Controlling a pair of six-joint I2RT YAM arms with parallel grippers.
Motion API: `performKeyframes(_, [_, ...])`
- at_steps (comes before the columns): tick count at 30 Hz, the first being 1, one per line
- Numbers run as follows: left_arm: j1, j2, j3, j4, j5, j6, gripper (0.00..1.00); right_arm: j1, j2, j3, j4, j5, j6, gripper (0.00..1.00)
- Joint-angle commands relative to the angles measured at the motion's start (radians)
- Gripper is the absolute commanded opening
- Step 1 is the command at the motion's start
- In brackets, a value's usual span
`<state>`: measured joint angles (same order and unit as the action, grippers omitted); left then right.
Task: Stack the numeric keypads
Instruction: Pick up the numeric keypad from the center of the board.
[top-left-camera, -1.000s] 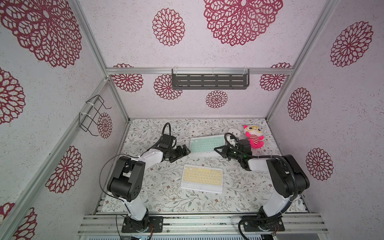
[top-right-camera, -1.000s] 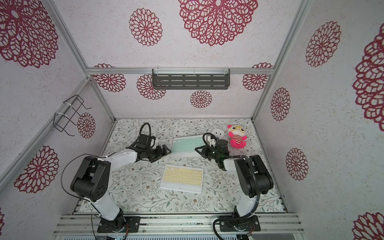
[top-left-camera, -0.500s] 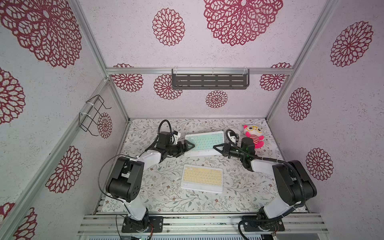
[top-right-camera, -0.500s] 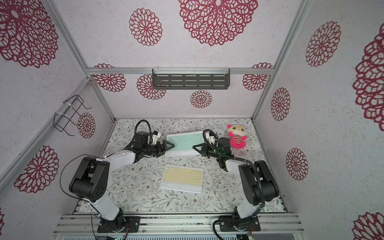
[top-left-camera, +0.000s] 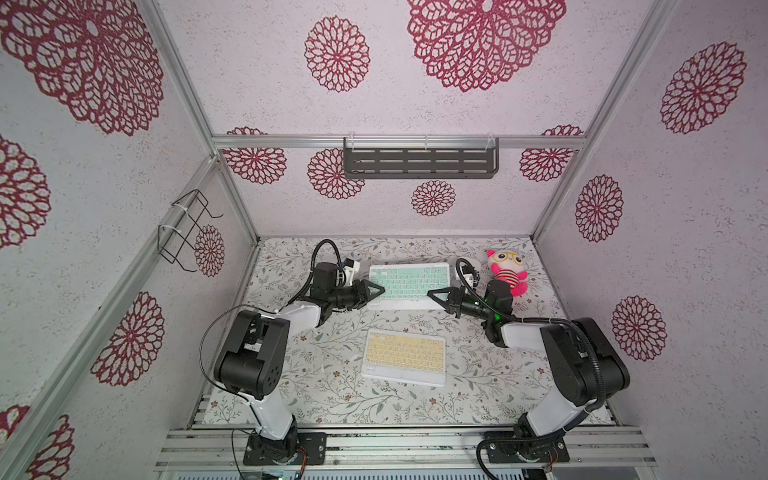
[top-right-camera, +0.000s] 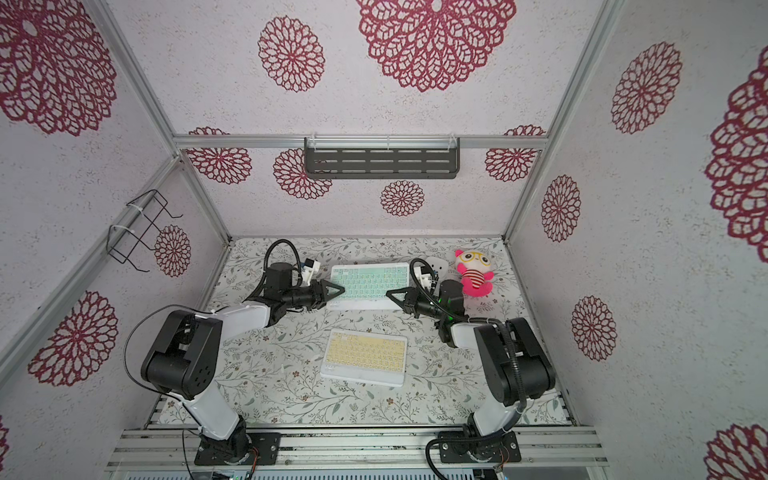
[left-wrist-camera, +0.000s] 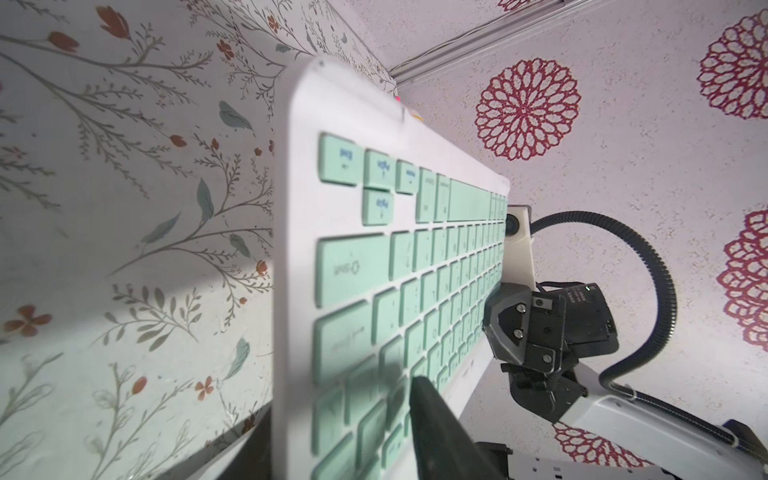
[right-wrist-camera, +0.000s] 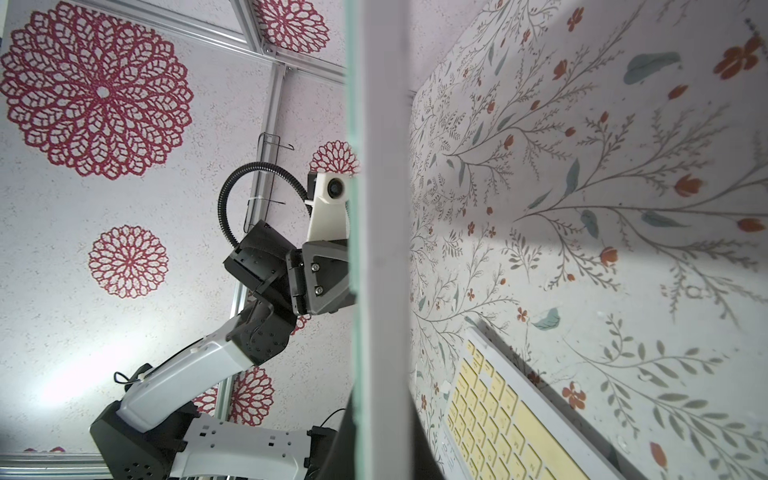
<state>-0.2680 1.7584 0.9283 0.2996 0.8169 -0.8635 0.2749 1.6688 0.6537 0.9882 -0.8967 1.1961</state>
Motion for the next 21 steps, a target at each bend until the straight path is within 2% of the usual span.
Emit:
performKeyframes(1, [-0.003, -0.031, -0.007, 0.04, 0.042, -0.005, 0.4, 0.001, 0.014, 0.004, 0.133, -0.019, 0.014, 0.09])
performKeyframes(5, [-0.002, -0.039, -0.025, 0.084, 0.053, -0.034, 0.28, 0.0, 0.039, -0.001, 0.182, -0.018, 0.029, 0.21])
performKeyframes(7, [0.0, -0.043, -0.034, 0.097, 0.058, -0.046, 0.25, 0.0, 0.048, -0.003, 0.201, -0.012, 0.038, 0.45])
performKeyframes(8, [0.001, -0.046, -0.038, 0.102, 0.059, -0.051, 0.24, -0.001, 0.052, -0.002, 0.205, -0.009, 0.041, 0.54])
performKeyframes(15, [0.005, -0.088, -0.096, 0.16, 0.073, -0.102, 0.21, -0.002, 0.057, -0.025, 0.207, 0.013, 0.041, 0.71])
performKeyframes(18, [0.006, -0.12, -0.141, 0.181, 0.08, -0.128, 0.21, 0.0, 0.007, -0.055, 0.061, 0.045, -0.045, 0.78])
performKeyframes(21, [0.006, -0.151, -0.199, 0.224, 0.092, -0.171, 0.21, 0.0, -0.107, -0.069, -0.284, 0.16, -0.243, 0.85])
